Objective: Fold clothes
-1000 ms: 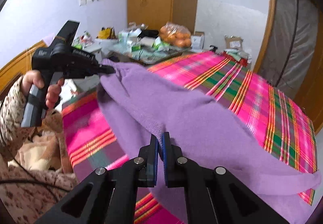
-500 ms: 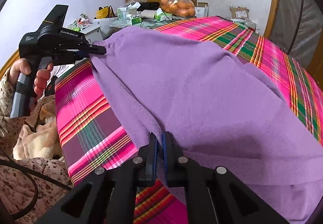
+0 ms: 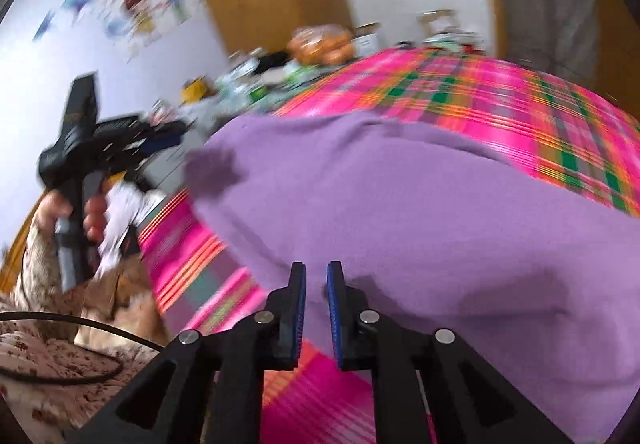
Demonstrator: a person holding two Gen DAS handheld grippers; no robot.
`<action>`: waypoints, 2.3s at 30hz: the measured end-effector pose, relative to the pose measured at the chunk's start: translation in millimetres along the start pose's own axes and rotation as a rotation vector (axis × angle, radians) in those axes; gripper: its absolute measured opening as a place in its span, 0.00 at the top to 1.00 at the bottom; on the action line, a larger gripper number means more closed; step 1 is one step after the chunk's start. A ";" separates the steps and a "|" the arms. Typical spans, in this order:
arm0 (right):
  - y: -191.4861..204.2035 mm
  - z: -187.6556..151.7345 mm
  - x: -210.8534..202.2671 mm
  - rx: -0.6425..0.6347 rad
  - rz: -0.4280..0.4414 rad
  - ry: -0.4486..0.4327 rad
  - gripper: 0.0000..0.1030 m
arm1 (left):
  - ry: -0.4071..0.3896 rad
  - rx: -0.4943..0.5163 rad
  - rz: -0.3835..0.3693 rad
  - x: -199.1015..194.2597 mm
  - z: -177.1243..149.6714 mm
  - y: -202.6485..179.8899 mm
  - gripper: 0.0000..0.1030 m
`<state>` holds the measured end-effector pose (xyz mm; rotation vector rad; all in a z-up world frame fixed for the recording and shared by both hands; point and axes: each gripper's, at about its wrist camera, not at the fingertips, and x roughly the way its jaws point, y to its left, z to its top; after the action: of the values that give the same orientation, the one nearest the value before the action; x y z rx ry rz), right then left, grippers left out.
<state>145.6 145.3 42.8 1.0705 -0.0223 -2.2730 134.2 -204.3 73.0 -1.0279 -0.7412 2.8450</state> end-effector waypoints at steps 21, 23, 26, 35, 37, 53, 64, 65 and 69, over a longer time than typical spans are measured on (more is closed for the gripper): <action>-153.5 -102.0 -121.4 0.496 -0.640 -0.089 0.89 | 0.322 0.487 -0.343 95.4 -76.0 -194.0 0.71; -156.6 -98.4 -124.4 0.500 -0.639 -0.108 0.89 | 0.343 0.502 -0.351 98.9 -82.1 -199.0 0.71; -161.7 -85.2 -128.4 0.507 -0.600 -0.155 0.88 | 0.370 0.525 -0.365 105.1 -89.8 -206.3 0.71; -201.4 -27.6 -108.7 0.517 -0.506 -0.192 0.77 | 0.439 0.543 -0.380 117.6 -107.3 -213.6 0.71; -212.6 -15.8 -102.6 0.534 -0.487 -0.192 0.69 | 0.449 0.533 -0.383 119.0 -108.1 -212.6 0.71; -243.8 30.9 -46.2 0.602 -0.513 -0.051 0.81 | 0.487 0.534 -0.426 114.7 -118.6 -212.6 0.71; -231.1 -5.6 -73.9 0.597 -0.585 -0.045 0.99 | 0.481 0.542 -0.427 109.0 -122.0 -212.7 0.71; -231.2 -9.0 -77.1 0.600 -0.589 -0.048 0.99 | 0.477 0.541 -0.424 108.0 -121.9 -212.0 0.71; -234.6 -14.7 -87.0 0.620 -0.569 -0.090 0.98 | 0.479 0.536 -0.415 109.6 -121.9 -211.5 0.71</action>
<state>74.5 385.3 30.8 1.4134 -0.5557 -2.9269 94.8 55.1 19.9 -1.2059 -0.1135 2.1322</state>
